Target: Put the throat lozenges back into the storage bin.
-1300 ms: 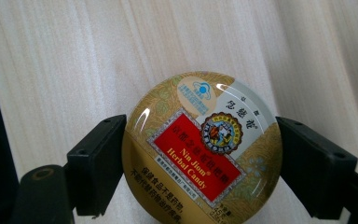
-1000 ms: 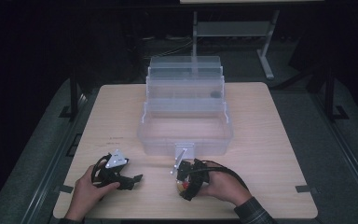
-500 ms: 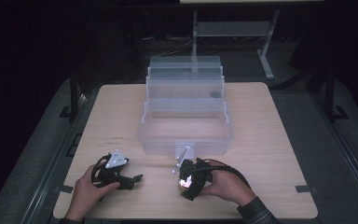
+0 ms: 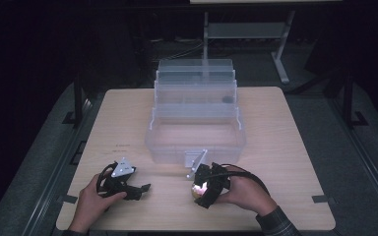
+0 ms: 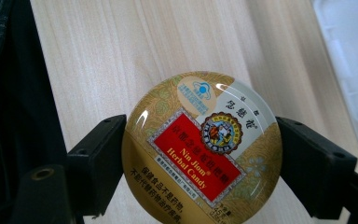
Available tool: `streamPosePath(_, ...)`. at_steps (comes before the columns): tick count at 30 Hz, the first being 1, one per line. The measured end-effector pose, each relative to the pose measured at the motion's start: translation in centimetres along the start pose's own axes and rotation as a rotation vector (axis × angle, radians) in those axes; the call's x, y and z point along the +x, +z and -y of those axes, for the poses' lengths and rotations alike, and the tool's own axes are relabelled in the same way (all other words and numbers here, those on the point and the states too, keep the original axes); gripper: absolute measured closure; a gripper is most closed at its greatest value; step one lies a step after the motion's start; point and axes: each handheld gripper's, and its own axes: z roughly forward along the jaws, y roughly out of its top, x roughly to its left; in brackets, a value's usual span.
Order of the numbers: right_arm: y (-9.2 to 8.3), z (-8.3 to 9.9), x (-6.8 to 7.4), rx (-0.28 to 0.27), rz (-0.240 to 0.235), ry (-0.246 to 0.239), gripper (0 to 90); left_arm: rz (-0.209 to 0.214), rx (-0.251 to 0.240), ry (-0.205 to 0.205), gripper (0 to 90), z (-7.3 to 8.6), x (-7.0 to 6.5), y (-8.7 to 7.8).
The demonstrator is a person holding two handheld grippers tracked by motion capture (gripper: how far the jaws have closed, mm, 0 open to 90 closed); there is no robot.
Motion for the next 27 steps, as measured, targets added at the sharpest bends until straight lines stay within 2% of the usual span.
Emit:
streamPosePath(16,-2.2,0.0,-0.2,-0.033,0.018,0.01,19.7,0.0,0.001,0.0,12.3,0.0,0.0,0.0)
streamPosePath(27,-4.4,-0.6,-0.8,-0.065,0.032,0.017,19.7,0.0,0.001,0.0,12.3,0.0,0.0,0.0)
